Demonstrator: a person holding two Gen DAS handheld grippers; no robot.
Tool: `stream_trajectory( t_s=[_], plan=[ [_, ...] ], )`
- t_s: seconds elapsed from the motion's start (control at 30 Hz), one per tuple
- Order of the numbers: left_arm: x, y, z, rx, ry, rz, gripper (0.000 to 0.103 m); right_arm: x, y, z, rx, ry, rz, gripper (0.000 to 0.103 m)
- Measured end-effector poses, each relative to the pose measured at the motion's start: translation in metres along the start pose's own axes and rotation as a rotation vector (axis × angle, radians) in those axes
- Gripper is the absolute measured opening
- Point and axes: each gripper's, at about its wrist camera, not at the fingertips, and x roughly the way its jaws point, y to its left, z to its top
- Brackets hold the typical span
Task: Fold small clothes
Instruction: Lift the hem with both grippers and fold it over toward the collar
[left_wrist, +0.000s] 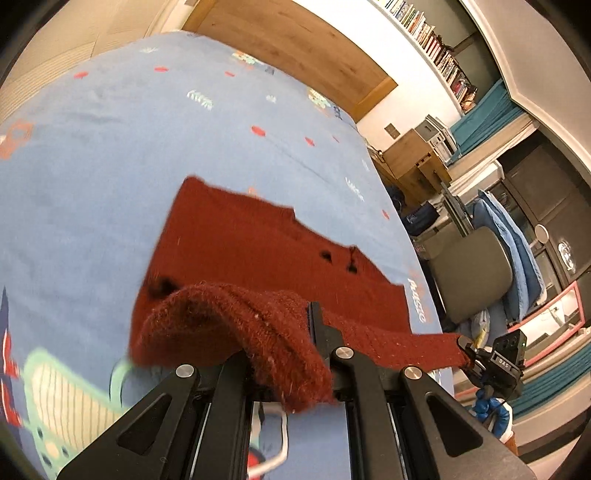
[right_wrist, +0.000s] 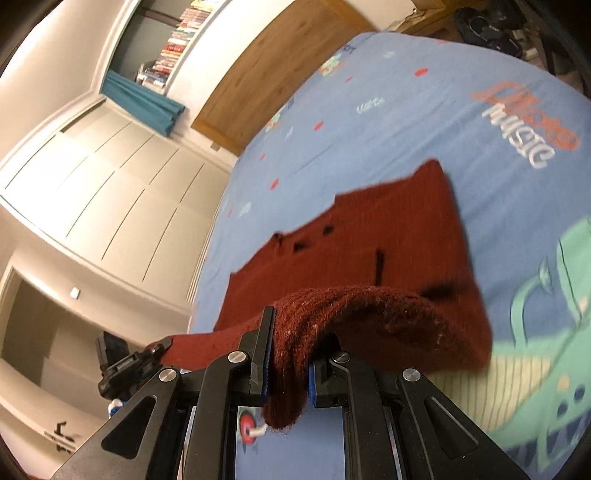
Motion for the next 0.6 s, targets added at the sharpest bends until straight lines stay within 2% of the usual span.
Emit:
stream_trajectory(
  t_s=[0.1,0.3,0.6],
  plan=[
    [0.021,0.004,0.016,-0.015,-0.004,0.013,0.006,0.009,-0.01,0.019,0.014,-0.014,-0.014,0.014],
    [0.077,0.019,0.037,-0.024,0.031,0.115,0.006,0.038,-0.032,0.048,0.061,-0.015,-0.057,0.014],
    [0.125,0.048,0.053,-0.046,0.076,0.2,0.006,0.085,-0.069,0.068,0.131,0.013,-0.124,0.015]
  ],
)
